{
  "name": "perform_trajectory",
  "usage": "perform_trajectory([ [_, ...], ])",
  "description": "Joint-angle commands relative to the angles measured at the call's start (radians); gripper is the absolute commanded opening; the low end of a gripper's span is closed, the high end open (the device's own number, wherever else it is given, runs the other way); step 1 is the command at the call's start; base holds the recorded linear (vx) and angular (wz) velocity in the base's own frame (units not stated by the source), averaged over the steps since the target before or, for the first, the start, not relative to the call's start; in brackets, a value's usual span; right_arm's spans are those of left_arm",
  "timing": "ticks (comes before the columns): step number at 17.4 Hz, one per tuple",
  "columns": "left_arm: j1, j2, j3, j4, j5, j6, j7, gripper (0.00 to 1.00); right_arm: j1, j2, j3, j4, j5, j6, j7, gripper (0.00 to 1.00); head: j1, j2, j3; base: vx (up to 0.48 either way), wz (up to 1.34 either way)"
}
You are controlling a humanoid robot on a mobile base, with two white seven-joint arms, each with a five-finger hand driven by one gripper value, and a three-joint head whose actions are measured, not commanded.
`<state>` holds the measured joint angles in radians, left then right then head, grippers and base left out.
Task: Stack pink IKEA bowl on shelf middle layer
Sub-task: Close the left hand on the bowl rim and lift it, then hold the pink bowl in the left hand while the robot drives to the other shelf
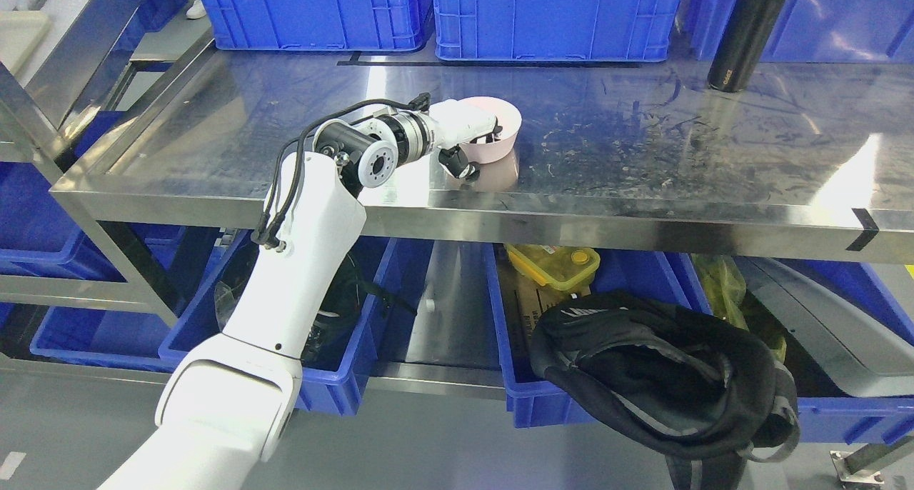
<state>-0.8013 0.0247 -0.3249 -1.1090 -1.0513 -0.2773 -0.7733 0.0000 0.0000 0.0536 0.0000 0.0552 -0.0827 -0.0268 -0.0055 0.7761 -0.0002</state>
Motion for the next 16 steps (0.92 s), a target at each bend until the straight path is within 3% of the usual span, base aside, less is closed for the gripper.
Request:
perform_trajectory([
  [1, -0.01, -0.007, 0.128, 0.031, 0.0, -0.031, 0.005, 0.1, 0.023, -0.017, 0.0, -0.017, 0.0, 0.0, 0.001, 1.0, 0.0, 0.0, 0.0, 0.0, 0.0],
  [9, 0.03, -0.007, 0.305, -0.165, 0.016, -0.172, 0.008, 0.1, 0.023, -0.017, 0.0, -0.017, 0.0, 0.0, 0.001, 1.0, 0.0, 0.0, 0.0, 0.0, 0.0],
  [16, 0.218, -0.007, 0.458, -0.399, 0.145, -0.497, 0.011, 0.1, 0.023, -0.017, 0.0, -0.017, 0.0, 0.0, 0.001, 1.0, 0.0, 0.0, 0.0, 0.0, 0.0],
])
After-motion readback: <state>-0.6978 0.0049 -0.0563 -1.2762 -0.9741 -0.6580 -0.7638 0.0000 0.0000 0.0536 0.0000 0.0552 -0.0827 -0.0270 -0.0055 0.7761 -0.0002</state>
